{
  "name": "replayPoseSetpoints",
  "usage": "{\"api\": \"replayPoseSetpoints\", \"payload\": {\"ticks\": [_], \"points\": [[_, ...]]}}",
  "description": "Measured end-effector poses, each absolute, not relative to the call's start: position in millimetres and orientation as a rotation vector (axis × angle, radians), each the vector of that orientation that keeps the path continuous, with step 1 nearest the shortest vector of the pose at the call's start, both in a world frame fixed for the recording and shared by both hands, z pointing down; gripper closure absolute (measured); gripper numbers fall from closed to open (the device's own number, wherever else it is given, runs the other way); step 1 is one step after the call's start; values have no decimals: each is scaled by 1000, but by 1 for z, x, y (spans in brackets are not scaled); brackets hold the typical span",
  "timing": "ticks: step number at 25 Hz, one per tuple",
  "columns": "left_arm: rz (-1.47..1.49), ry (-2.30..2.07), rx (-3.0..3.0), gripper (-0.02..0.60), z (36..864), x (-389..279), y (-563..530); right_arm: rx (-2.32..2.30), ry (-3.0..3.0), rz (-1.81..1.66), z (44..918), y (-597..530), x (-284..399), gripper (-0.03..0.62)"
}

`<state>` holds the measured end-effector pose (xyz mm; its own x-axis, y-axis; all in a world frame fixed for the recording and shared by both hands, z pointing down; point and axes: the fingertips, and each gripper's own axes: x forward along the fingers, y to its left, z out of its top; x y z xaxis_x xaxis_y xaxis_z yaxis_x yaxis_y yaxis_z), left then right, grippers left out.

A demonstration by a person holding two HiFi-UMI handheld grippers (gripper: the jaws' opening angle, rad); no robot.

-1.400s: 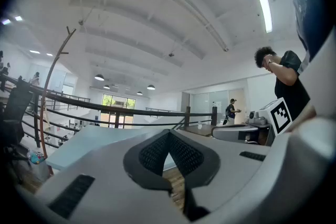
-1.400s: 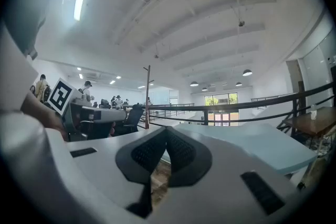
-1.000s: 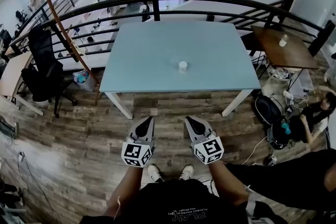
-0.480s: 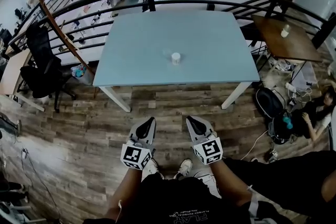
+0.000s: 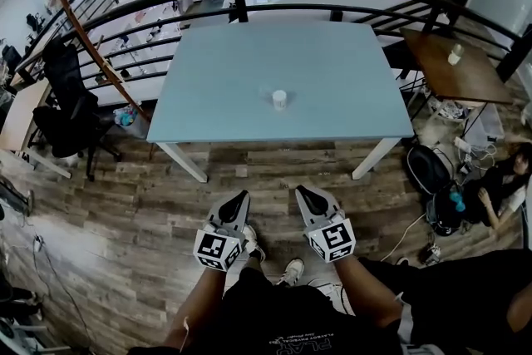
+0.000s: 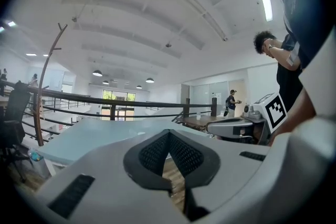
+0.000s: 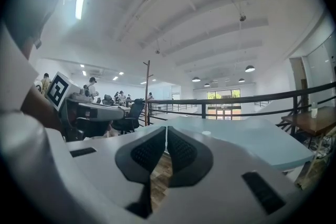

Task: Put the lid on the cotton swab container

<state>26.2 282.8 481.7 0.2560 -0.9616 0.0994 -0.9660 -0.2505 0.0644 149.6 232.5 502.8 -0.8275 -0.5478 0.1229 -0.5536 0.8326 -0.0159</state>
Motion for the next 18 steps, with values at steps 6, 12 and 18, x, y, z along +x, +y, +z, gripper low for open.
{"api": "replayPoseSetpoints", "payload": {"ticks": [6,12,18], "points": [[28,-1821,2399,572,490,3,244,865,-2862,78,519,210,133,574],[5,-1763,2425,572,492,-17,193,879,-2818,109,532,174,113,574],[53,-1709,2441,572,502,-51,151,937,-2819,158,530,128,81,574]]}}
